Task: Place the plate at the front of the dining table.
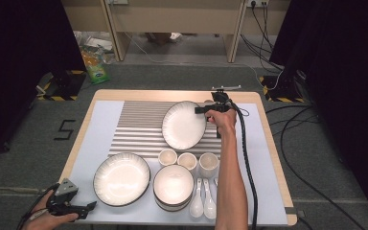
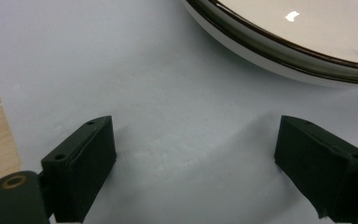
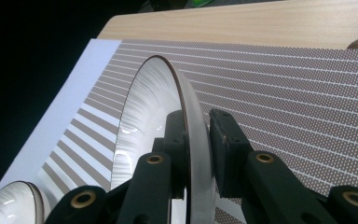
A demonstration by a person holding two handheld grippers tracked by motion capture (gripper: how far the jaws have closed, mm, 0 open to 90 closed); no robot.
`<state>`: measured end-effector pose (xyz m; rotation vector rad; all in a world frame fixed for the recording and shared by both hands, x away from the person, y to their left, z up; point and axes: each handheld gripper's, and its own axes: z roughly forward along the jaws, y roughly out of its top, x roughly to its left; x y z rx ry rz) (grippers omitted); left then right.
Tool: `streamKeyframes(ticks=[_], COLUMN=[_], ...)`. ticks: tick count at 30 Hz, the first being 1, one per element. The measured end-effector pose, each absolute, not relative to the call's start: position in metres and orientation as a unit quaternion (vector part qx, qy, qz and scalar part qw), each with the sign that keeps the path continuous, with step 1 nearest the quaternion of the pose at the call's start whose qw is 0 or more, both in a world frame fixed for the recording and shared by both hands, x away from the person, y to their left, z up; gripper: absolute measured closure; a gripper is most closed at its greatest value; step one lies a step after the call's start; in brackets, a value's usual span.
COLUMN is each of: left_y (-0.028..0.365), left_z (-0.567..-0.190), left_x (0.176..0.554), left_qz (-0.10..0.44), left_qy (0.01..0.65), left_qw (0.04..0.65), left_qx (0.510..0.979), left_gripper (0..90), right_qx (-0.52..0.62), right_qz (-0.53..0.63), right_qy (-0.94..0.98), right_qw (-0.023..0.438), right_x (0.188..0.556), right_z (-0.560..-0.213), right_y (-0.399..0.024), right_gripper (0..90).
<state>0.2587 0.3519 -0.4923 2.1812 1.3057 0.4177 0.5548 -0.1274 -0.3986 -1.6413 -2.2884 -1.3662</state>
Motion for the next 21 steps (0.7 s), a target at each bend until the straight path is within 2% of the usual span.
streamKeyframes(ticks=[14, 21], left_y=[0.352, 0.352], left_z=[-0.492, -0.492], left_x=[0.259, 0.259], left_qz=[0.156, 0.156], left_qy=[0.486, 0.486], left_qw=[0.279, 0.278], left_qx=[0.813, 0.813], left_gripper=[11.1, 11.1], right_qx=[-0.532, -0.522], right_qz=[-0.421, -0.375], right_qy=[-0.735, -0.765], right_qw=[0.007, -0.029], right_x=[0.554, 0.551], right_z=[-0.414, -0.416], right_y=[-0.13, -0.131], right_gripper=[77.5, 81.4])
